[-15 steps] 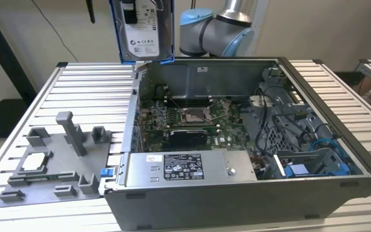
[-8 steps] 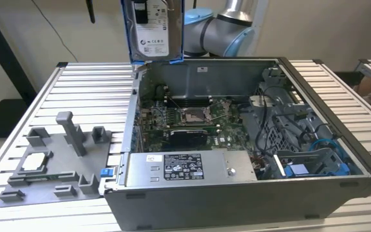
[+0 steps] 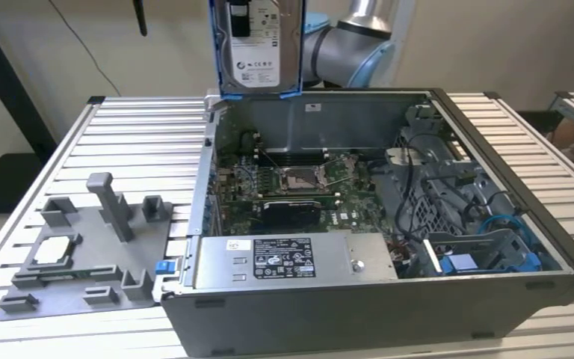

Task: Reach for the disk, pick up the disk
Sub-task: 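Pick up the disk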

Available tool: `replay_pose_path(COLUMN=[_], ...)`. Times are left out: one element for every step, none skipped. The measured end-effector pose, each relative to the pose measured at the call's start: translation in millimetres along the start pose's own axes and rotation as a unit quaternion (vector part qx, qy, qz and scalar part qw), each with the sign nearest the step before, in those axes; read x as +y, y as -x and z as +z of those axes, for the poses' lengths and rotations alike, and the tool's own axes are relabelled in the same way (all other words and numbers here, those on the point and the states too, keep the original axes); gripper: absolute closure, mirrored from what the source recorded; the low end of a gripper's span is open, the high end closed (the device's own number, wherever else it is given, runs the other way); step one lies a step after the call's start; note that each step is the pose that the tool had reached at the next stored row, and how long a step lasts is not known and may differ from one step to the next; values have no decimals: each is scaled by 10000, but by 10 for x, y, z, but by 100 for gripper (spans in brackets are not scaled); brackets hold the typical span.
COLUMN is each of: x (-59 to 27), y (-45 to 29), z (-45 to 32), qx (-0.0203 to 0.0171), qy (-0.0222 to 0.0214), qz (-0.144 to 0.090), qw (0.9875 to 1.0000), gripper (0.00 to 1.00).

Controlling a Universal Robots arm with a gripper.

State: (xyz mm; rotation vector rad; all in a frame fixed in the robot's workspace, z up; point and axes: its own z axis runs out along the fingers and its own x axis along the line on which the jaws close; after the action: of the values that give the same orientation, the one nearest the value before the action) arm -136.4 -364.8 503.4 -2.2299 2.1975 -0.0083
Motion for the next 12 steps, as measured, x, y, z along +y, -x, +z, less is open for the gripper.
replay_pose_path(x=[-36,-71,-106,-134,-159,-181,-196,-211,-223,-235,-248,-263], y=[-1,-2,-3,-3,-4,-4,-5,-5,-5,-5,-5,-6], z=[0,1,2,1,2,3,3,4,5,6,6,7], qx=[0,0,0,0,0,0,0,0,0,1,1,1], qy=[1,0,0,1,1,1,1,0,0,0,0,0], qz=[0,1,1,1,3,8,14,24,34,46,57,68], qw=[10000,10000,10000,10000,10000,10000,10000,10000,10000,10000,10000,10000], gripper=[100,100,100,100,100,100,100,100,100,100,100,100])
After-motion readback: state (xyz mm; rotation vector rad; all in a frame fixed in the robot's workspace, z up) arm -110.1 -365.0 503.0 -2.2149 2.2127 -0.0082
